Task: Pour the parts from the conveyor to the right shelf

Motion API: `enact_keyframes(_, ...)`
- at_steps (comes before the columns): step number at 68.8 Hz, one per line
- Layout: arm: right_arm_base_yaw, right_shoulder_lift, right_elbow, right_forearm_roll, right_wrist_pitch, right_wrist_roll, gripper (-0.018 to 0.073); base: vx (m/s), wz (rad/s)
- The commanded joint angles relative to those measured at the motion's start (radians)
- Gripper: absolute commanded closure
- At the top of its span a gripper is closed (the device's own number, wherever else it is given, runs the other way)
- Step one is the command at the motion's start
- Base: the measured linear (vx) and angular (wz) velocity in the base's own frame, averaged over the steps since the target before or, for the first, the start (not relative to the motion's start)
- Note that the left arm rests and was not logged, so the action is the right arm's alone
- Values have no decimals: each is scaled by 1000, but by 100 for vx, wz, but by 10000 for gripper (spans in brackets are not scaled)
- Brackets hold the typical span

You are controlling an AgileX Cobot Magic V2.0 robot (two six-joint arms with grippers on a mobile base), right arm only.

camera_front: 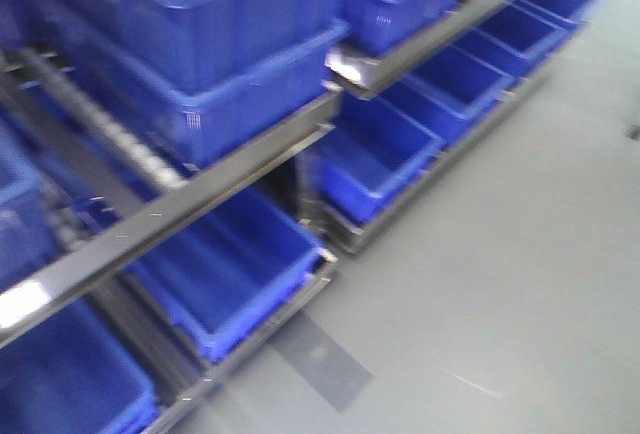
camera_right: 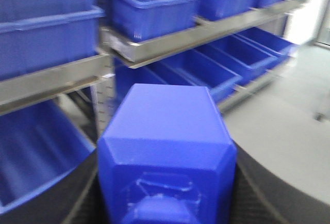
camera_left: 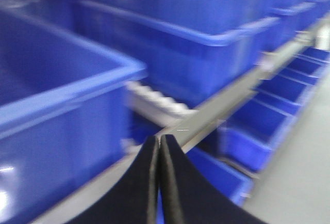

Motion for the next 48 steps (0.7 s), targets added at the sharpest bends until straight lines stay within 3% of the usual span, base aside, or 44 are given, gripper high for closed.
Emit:
enact_keyframes(1,-5,20,-27,-5,-85,-6,565,21,73)
enact_keyframes(48,-5,20,-27,-5,-85,-6,565,19,69)
